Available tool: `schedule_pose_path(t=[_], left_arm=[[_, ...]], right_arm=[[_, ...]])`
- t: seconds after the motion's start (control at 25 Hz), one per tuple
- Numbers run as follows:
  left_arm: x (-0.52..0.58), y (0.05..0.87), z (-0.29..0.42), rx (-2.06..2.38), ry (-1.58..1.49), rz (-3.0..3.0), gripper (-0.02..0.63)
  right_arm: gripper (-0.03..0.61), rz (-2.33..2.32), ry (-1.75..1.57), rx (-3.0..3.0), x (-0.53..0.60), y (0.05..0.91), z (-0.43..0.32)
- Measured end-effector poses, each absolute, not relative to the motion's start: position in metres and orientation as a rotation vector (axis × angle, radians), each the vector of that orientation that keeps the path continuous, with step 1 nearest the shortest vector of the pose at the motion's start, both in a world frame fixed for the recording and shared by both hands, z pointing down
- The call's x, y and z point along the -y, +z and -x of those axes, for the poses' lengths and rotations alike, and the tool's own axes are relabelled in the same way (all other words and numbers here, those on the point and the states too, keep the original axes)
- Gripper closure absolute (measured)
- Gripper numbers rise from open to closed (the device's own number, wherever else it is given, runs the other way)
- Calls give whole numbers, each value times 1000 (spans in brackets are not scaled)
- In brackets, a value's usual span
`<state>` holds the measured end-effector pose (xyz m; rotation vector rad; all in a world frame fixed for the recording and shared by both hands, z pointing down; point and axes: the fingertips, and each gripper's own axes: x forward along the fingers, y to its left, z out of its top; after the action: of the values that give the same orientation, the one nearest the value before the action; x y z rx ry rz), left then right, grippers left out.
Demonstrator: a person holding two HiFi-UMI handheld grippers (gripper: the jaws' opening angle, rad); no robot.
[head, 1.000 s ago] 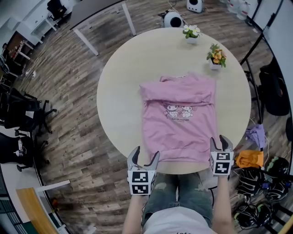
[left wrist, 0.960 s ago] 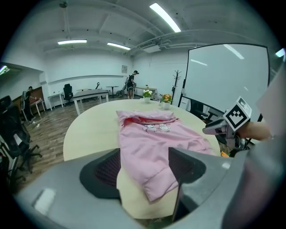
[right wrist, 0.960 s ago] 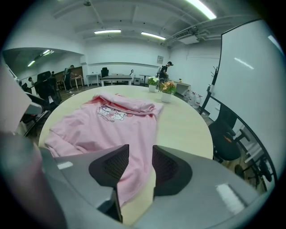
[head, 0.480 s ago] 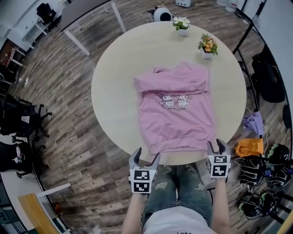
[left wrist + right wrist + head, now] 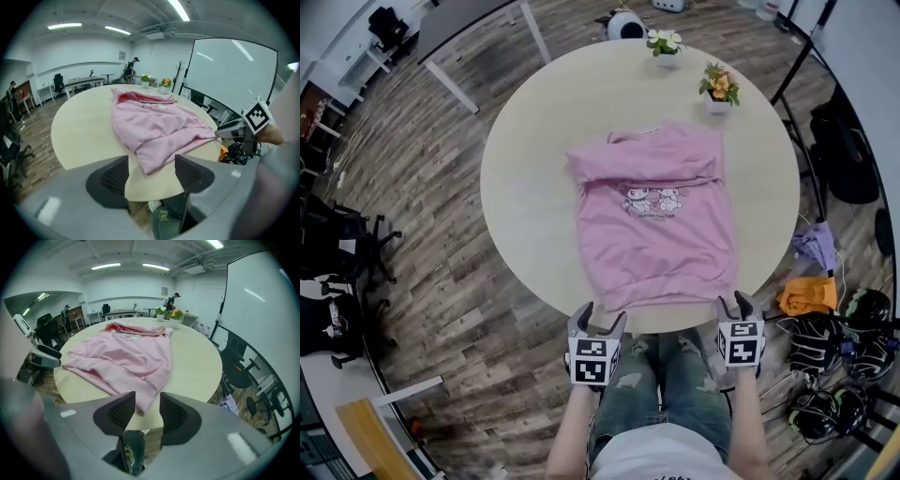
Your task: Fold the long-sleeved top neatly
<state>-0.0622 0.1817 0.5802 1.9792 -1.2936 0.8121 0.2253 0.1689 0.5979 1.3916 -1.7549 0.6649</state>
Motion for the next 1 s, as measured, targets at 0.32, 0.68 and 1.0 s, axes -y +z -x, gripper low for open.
schedule_pose_path(t=[0.32, 0.68, 1.0], left_arm=[[-181, 590, 57, 1254, 844, -1983, 335], [-178, 603, 57, 1253, 911, -1947, 459], [-177, 605, 58, 1243, 908, -1952, 556]], right_arm=[[388, -1377, 704, 1748, -180, 606, -225], [442, -1346, 753, 1785, -181, 616, -218], [515, -1313, 765, 1818, -186, 618, -212]])
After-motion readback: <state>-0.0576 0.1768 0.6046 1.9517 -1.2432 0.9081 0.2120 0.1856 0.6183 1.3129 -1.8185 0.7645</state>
